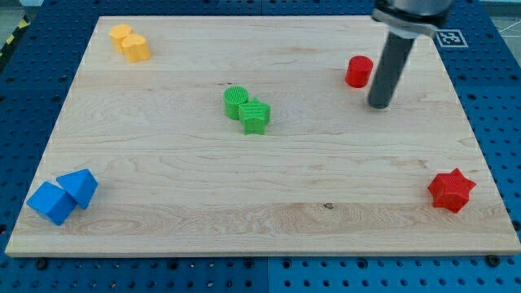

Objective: Push the red circle to the center

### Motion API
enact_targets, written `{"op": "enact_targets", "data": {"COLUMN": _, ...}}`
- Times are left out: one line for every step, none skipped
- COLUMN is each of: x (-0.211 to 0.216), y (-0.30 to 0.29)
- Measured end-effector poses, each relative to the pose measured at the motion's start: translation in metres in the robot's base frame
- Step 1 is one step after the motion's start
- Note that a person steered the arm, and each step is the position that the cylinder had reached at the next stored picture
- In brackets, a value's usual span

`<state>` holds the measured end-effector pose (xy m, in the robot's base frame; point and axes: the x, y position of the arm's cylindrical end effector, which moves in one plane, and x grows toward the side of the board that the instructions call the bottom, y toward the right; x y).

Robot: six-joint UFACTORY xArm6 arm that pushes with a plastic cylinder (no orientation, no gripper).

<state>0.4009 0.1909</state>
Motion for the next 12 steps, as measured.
{"op": "enact_targets", "data": {"x": -0.019, "y": 0.019}}
{"op": "enact_targets", "data": {"x": -0.049, "y": 0.007}}
{"op": "enact_targets", "data": {"x": -0.061, "y": -0.013}}
{"op": "enact_targets", "data": {"x": -0.061, "y": -0.037}}
{"op": "enact_targets", "data": {"x": -0.061, "y": -0.063}}
{"op": "enact_targets", "data": {"x": -0.061, "y": -0.091}}
{"op": "enact_targets", "data": {"x": -0.070, "y": -0.113}}
{"op": "enact_targets", "data": {"x": -0.080, "y": -0.132}}
{"op": "enact_targets", "data": {"x": -0.066, "y": -0.114}}
{"op": "enact_targets", "data": {"x": -0.057, "y": -0.107}}
{"op": "enact_targets", "data": {"x": -0.054, "y": -0.114}}
{"op": "enact_targets", "data": {"x": -0.051, "y": -0.134}}
